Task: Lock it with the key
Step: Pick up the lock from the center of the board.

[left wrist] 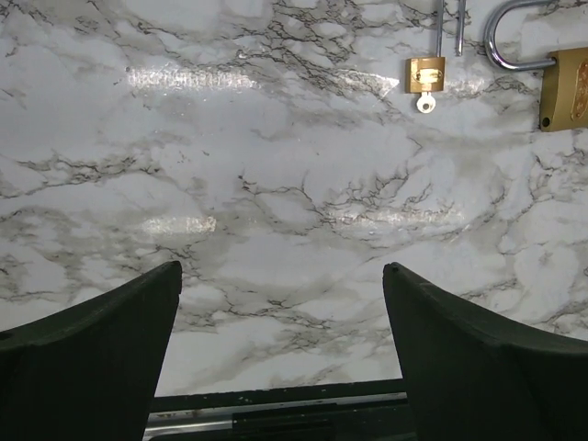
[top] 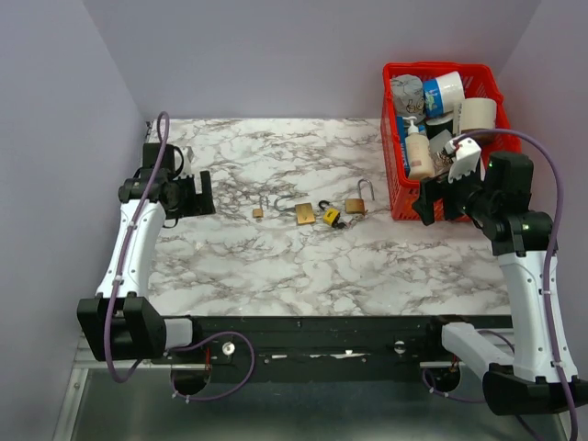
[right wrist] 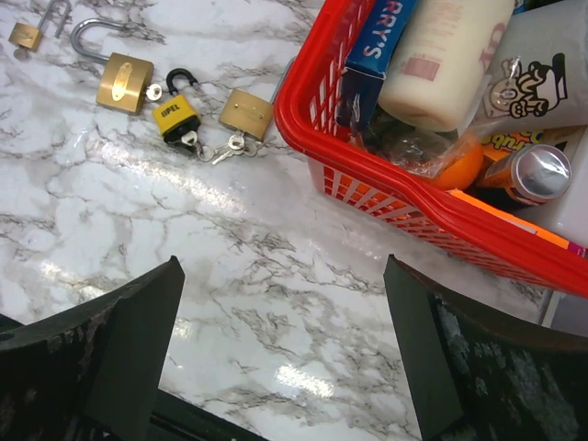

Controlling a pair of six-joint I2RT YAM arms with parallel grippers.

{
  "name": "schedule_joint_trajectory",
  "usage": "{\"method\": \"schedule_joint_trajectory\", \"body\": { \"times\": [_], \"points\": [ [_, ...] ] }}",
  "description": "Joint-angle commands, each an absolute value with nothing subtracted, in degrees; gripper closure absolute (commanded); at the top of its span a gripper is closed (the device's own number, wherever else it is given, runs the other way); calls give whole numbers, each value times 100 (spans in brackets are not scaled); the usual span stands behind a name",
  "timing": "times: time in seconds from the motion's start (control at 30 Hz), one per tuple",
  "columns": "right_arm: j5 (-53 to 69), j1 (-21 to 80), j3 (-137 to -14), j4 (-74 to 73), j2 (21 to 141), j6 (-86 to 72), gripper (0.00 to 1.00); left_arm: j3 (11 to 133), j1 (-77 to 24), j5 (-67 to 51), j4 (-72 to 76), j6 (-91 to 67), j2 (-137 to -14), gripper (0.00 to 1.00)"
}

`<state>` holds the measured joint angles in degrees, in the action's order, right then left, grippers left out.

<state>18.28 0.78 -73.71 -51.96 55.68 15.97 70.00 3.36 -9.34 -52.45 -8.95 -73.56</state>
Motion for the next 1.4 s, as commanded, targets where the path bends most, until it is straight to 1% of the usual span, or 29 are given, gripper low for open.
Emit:
{"method": "schedule_joint_trajectory", "body": {
  "times": [0.0,0.03,0.13,0.17,0.27,0.33,0.37,0.4,0.47,0.5,0.57,0.63,0.8,0.87,0.93,1.03,1.1,1.23,1.27,1.3,1.37],
  "points": [
    [2048,106,-7242,-5107,5607,1521,0,7189,18,-476,-5027,-563,-7557,1],
    [2083,114,-7233,-5124,5616,1521,0,7285,-296,-431,-5027,-415,-7637,1],
    [2144,105,-7190,-5124,5625,1512,0,7759,-640,-256,-5089,-150,-8058,1],
    [2171,105,-7172,-5124,5625,1512,0,8022,-894,-194,-5089,-36,-8173,1],
    [2215,114,-7137,-5115,5616,1512,0,8558,-1325,-70,-5176,263,-8752,1],
    [2215,114,-7163,-5150,5625,1520,0,8832,-1485,-70,-5282,264,-9253,3],
    [2224,106,-7172,-5176,5634,1529,0,9094,-1529,-114,-5308,246,-9429,5],
    [2232,105,-7181,-5220,5625,1529,0,9218,-1608,-158,-5326,150,-9761,9],
    [2276,105,-7154,-5247,5616,1529,0,9517,-1670,-211,-5370,36,-10080,13],
    [2285,105,-7146,-5264,5599,1538,0,9588,-1731,-202,-5370,-148,-10359,17],
    [2329,105,-7093,-5273,5572,1529,0,9738,-1793,-115,-5300,-298,-10590,19],
    [2320,105,-7067,-5282,5572,1529,0,9773,-1872,-44,-5134,-570,-10792,22],
    [2294,114,-6987,-5256,5625,1529,0,9756,-1986,613,-4843,-1115,-11178,24],
    [2329,106,-6961,-5221,5669,1503,0,9852,-2039,676,-4852,-1212,-11320,25],
    [2338,105,-6935,-5186,5713,1494,0,9853,-2065,747,-4756,-1292,-11434,29],
    [2329,105,-6935,-5177,5748,1485,0,9861,-2083,712,-4693,-1380,-11574,39],
    [2329,105,-6943,-5159,5792,1485,0,9923,-2083,721,-4720,-1415,-11689,43],
    [2338,106,-6926,-5124,5810,1468,0,9932,-2092,677,-4711,-1520,-11909,44],
    [2338,105,-6900,-5115,5818,1468,0,9940,-2092,607,-4702,-1538,-11944,45],
    [2338,105,-6891,-5115,5827,1468,0,9940,-2083,598,-4676,-1555,-11970,50],
    [2338,105,-6873,-5115,5818,1468,0,9975,-2100,580,-4684,-1591,-12076,52]
  ]
}}
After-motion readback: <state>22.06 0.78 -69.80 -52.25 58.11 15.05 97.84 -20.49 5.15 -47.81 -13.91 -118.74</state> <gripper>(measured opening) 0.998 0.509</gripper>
